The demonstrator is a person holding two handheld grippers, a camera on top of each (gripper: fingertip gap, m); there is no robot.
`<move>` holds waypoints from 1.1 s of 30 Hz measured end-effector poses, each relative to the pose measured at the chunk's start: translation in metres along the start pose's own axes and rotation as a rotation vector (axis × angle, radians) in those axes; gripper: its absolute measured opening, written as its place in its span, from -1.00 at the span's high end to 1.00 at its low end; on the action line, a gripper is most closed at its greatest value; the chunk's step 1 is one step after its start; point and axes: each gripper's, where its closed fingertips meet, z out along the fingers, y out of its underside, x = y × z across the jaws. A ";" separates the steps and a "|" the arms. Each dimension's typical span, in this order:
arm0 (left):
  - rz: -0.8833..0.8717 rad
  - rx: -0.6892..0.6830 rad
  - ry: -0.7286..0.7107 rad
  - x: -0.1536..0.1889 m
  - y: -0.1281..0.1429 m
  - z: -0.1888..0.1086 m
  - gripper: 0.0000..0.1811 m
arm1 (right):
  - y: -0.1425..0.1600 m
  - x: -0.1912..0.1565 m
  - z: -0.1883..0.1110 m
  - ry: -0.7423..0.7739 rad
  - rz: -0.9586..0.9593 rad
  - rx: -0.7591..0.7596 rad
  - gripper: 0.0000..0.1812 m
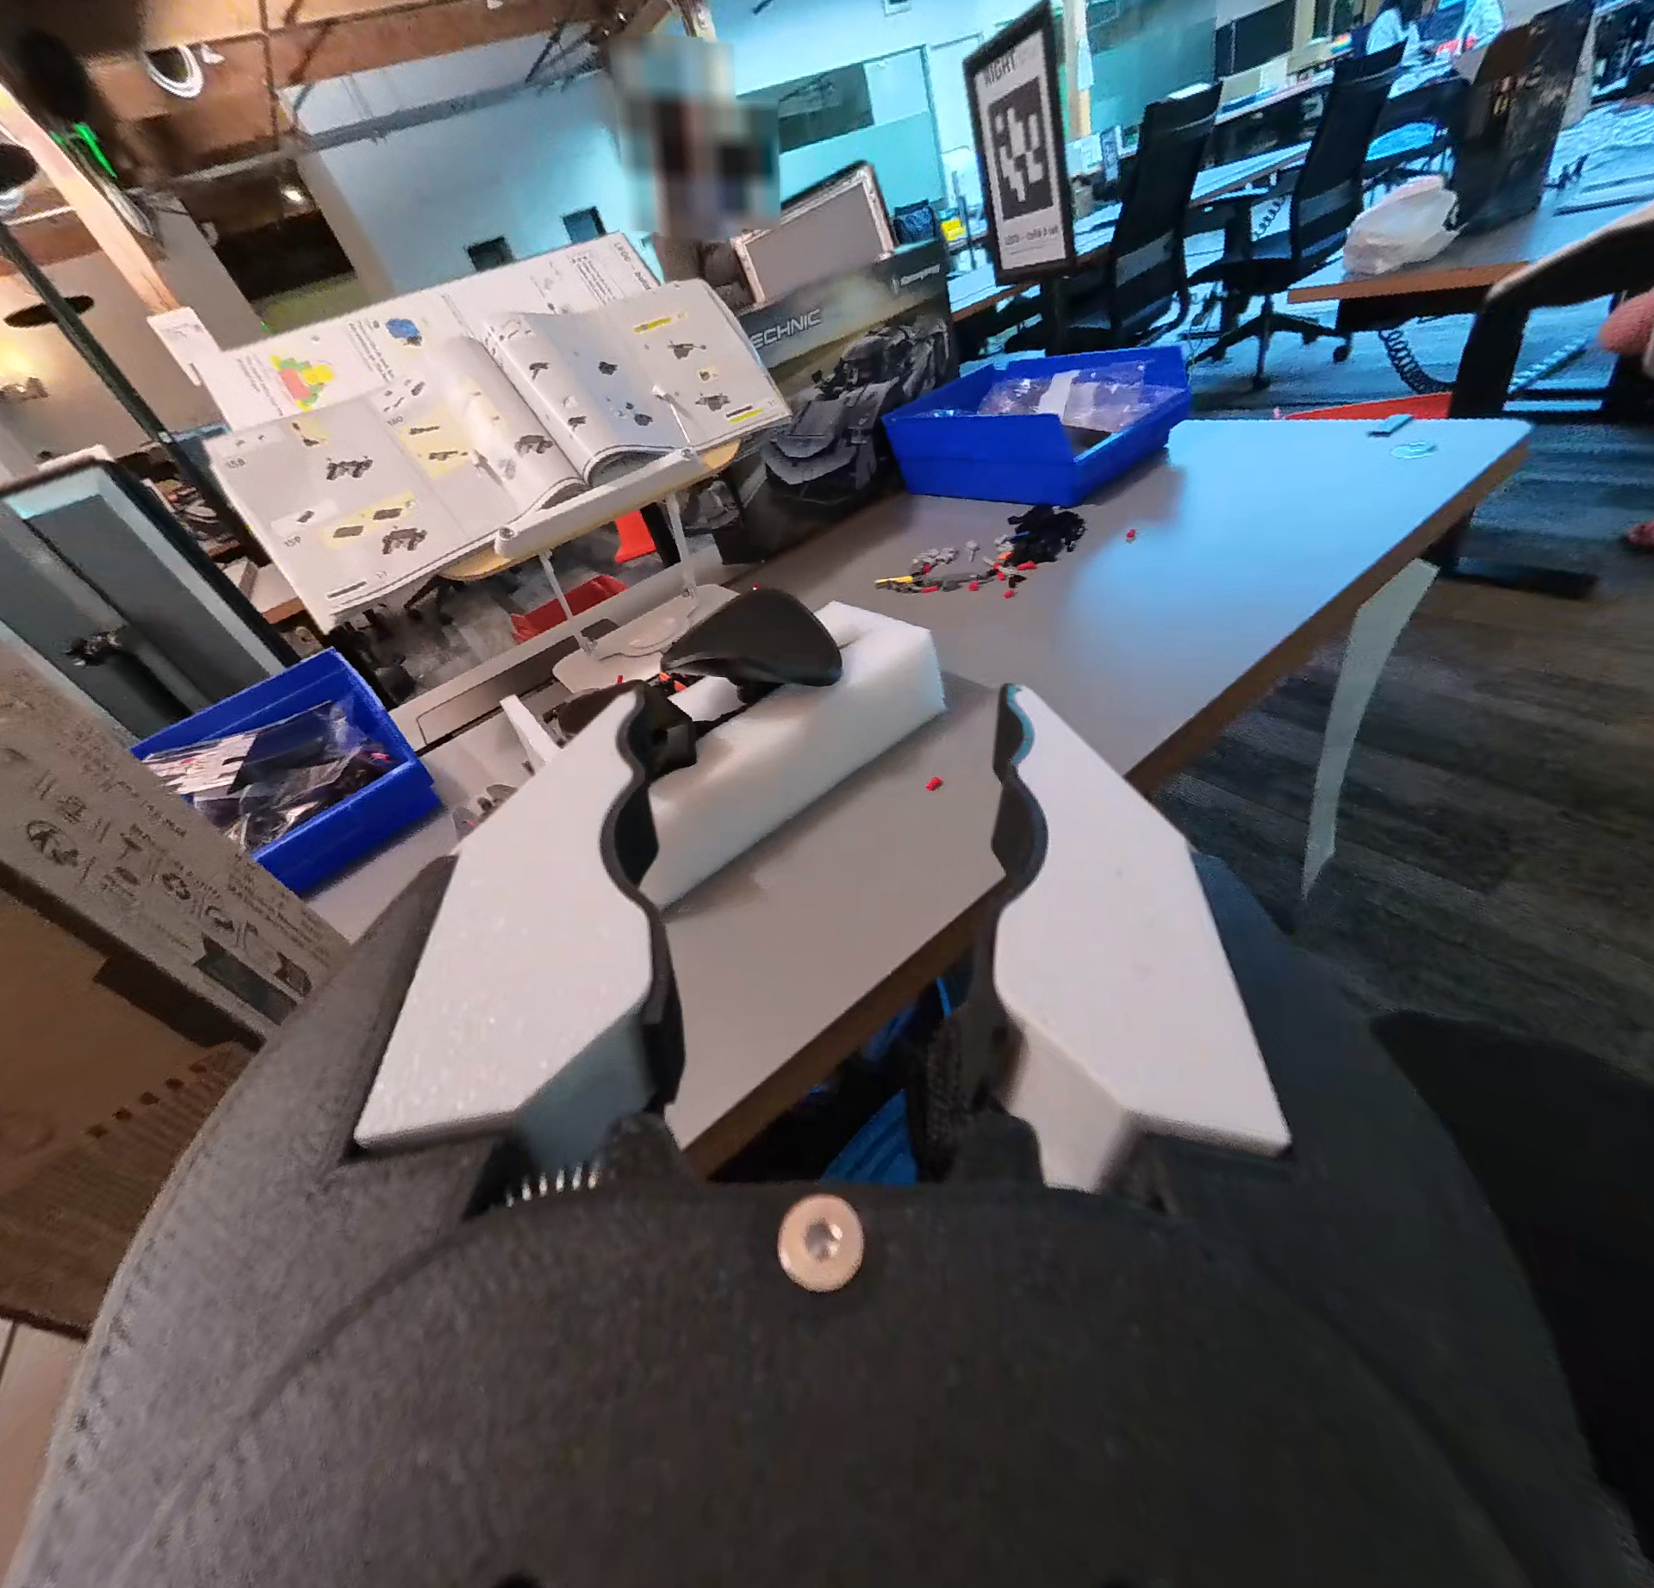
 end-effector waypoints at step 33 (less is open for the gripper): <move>-0.119 -0.338 0.017 -0.146 0.169 0.200 0.68 | 0.135 0.101 0.372 -0.619 -0.215 -0.651 -0.10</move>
